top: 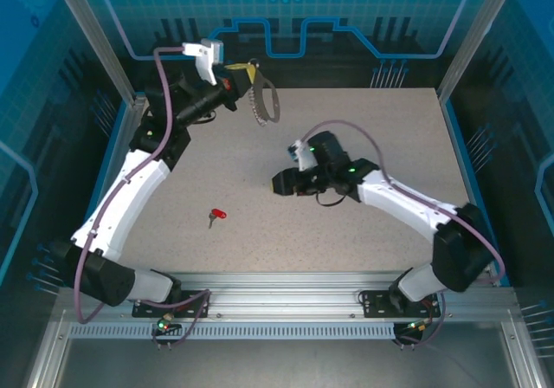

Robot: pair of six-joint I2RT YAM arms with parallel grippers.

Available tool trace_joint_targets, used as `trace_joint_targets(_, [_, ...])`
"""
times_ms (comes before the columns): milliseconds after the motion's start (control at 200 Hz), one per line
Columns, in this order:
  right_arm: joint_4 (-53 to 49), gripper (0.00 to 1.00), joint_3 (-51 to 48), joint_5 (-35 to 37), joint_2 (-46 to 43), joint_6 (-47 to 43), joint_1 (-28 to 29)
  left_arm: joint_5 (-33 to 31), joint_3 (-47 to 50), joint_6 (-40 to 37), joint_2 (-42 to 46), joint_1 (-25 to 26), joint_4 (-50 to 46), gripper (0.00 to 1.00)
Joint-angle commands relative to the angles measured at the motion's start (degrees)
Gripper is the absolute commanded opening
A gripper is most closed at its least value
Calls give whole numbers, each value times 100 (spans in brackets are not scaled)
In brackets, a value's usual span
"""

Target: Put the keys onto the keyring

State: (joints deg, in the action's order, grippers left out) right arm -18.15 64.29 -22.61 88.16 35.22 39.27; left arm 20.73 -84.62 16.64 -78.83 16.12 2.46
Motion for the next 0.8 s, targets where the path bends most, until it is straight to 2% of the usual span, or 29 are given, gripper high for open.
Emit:
trace_joint_targets(0, [-528,54,594,473,671,-624,461,-170,101,211,91,-245,183,0])
trace_joint_targets(420, [-1883,45,3834,758,3612,-1361,1255,-169,-179,259,-109,-759,142,0])
trace_joint_targets(570, [-2275,41,4777,815,4353,-1418,1431,-41,-257,348,-115,-985,114,0])
trace_joint_targets(795, [-2917,40,5952,1113,5194,-1494,1598,10,-233,586,-168,-1170,326,0])
